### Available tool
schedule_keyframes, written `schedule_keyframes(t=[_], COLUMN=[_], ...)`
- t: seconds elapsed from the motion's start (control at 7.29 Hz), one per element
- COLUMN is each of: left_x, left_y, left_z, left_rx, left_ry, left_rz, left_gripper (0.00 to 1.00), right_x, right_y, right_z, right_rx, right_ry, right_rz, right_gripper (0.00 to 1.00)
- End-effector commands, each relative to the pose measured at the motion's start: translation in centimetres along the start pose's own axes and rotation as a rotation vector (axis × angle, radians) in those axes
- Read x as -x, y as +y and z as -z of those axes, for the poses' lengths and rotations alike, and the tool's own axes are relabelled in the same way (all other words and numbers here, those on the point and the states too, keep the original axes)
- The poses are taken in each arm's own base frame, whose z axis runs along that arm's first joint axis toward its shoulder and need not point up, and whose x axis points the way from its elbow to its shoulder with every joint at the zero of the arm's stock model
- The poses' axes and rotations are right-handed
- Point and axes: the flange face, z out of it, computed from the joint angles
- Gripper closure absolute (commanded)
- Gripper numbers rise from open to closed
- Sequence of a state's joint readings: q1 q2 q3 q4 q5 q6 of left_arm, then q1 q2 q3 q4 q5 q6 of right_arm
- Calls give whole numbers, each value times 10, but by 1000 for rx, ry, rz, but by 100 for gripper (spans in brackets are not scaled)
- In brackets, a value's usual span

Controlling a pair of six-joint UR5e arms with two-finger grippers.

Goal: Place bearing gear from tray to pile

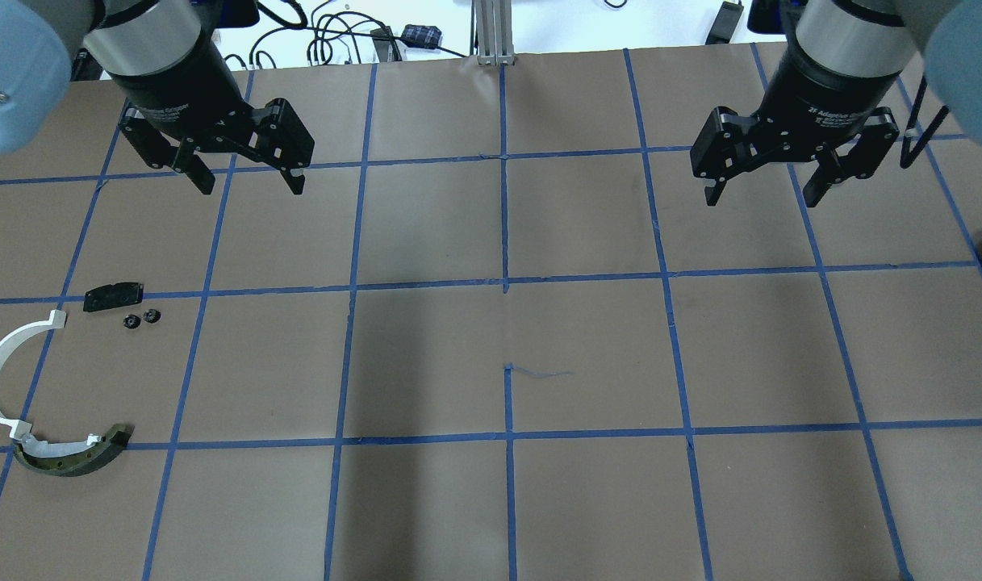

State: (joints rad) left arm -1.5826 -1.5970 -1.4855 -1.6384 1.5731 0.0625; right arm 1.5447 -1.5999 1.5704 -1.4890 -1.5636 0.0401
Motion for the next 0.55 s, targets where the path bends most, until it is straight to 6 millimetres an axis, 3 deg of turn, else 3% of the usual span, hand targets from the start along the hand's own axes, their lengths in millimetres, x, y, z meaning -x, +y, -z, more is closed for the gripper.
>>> schedule_keyframes(t=[0.0, 0.41], left_x=[0, 0], left_y=[8, 9], left_z=[10, -4], left_rx=[-77, -80], left_ry=[-8, -22], left_rz=[-19, -18], left_gripper=[0, 0], right_x=[0, 0], right_y=[1, 1], right_z=[0, 1], right_rx=[0, -2], right_ry=[-2, -1], right_rz=[-1, -1], right_gripper=[0, 0])
